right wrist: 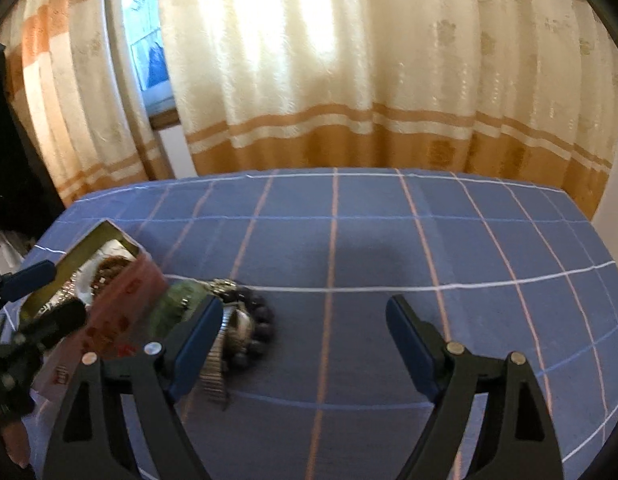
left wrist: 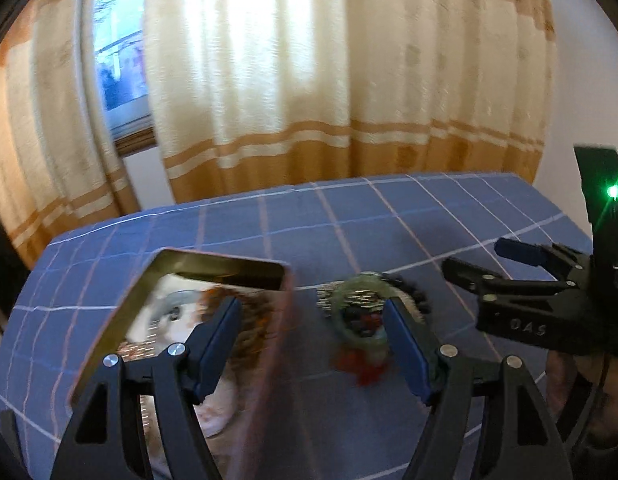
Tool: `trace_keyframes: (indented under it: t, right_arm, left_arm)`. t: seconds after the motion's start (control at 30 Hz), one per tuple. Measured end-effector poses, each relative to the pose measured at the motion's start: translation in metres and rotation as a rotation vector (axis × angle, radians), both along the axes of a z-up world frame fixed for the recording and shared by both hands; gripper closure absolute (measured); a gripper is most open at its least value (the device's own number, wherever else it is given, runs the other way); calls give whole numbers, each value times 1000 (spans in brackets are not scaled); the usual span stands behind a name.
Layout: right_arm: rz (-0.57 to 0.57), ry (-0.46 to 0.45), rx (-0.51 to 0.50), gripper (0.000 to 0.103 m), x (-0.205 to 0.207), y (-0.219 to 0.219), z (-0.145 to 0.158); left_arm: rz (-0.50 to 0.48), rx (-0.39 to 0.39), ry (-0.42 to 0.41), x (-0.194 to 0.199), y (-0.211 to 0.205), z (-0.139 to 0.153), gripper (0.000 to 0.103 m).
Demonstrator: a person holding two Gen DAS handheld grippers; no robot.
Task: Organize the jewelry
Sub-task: 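Move both open tools to the green bangle and silver watch on the cloth, then grasp the green jade bangle with the left tool while the right tool grasps the silver watch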
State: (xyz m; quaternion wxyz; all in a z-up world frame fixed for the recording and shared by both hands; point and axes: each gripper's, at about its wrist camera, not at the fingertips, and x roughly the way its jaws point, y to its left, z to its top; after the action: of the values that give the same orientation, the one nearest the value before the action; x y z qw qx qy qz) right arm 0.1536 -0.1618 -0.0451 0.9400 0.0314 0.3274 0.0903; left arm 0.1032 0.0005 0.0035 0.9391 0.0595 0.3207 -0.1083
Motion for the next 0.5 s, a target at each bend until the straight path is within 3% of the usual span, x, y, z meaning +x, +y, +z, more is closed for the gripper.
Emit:
trace_keyframes:
  t: [0.33,0.4,0.43,0.47,0.5]
  right_arm:
    - [-75,17,17,18,-4,-29,-2]
    - [-83,15,21,18,-5,-30,-1]
    - [-84,15,25,18,-6,-31,-1]
    - [-81,17,29,18,-6,-30,-1]
    - [-76,17,30,18,-6,-29,-1]
  left_arm:
    - [-39,70,55,28,-48,-29,31]
    - [-51,85,65,30,-52,-34,49]
    - [-58,88,82,31,-53,-38,67]
    - [-67,78,96,33,-52,-40,77]
    - [-81,71,105,33,-53,-42,80]
